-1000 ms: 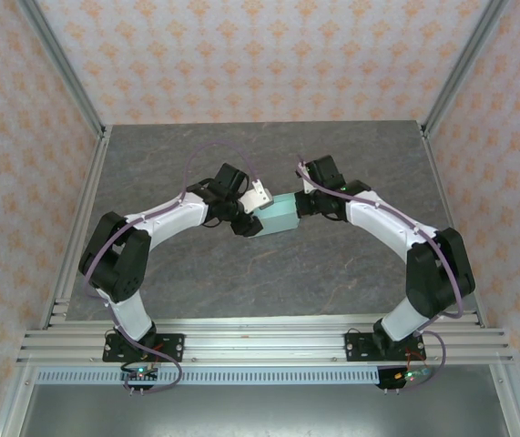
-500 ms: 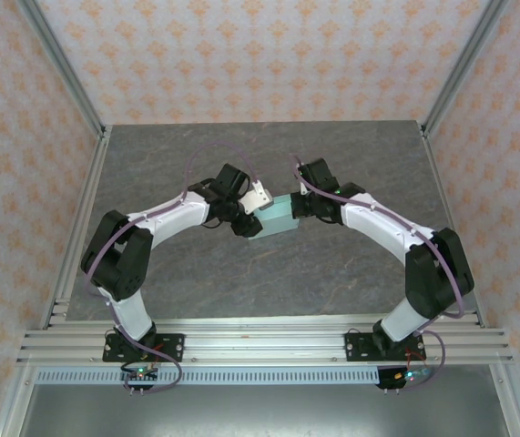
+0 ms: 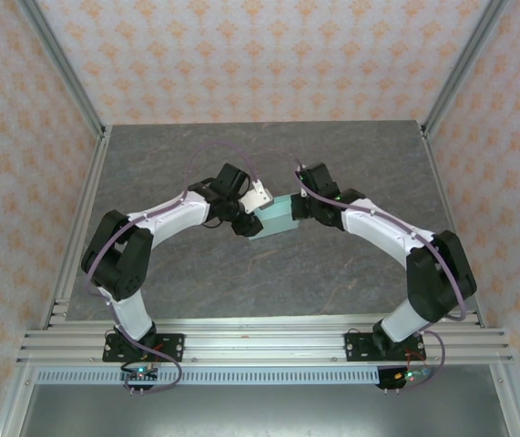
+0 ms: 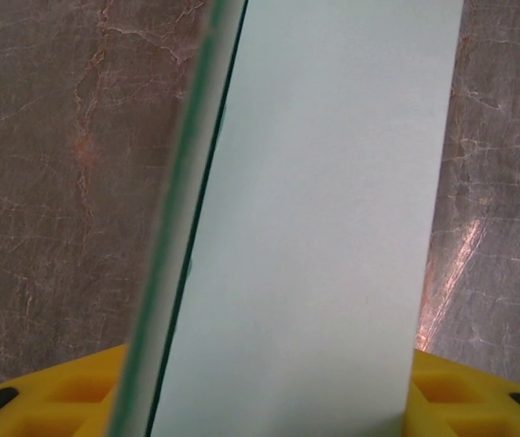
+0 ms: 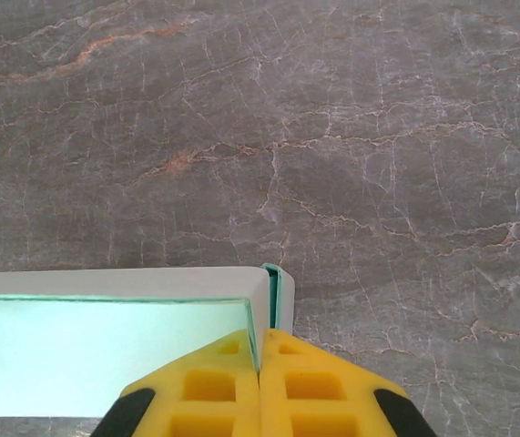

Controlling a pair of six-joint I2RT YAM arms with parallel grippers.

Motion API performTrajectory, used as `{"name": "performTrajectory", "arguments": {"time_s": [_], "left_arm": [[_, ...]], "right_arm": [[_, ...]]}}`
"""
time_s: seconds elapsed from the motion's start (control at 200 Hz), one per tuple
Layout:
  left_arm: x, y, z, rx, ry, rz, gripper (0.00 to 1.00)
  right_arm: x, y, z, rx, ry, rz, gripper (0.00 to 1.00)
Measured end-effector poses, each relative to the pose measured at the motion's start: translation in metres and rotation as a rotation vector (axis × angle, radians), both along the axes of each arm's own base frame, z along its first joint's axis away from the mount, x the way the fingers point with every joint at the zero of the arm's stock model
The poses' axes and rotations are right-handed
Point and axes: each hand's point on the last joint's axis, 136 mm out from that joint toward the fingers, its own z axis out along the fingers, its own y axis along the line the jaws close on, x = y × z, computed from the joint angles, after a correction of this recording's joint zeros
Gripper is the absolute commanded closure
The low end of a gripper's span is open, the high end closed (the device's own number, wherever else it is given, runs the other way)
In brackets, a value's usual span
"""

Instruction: Fold the paper box

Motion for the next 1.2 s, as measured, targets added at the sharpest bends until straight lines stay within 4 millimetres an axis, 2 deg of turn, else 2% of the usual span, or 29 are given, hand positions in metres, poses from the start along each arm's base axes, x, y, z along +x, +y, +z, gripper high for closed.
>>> {"name": "performTrajectory", "arguments": {"time_s": [0.23, 0.676, 1.046, 1.201], "left_arm": [[0.001, 0.001, 0.000, 0.002, 0.000, 0.012, 0.45], [0.009, 0.003, 0.003, -0.011, -0.002, 0.097, 0.26], [0.014, 0.006, 0.038, -0.071, -0.059, 0.179, 0.17], [0.013, 0.013, 0.046, -0.081, -0.073, 0.235, 0.18]], "right_arm": [[-0.002, -0.001, 0.000, 0.005, -0.020, -0.004, 1.00], [-0.010, 0.005, 0.001, -0.015, -0.024, -0.031, 1.00], [-0.013, 0.006, 0.001, -0.018, -0.021, -0.043, 1.00], [-0.014, 0.006, 0.001, -0.019, -0.020, -0.041, 1.00]]}}
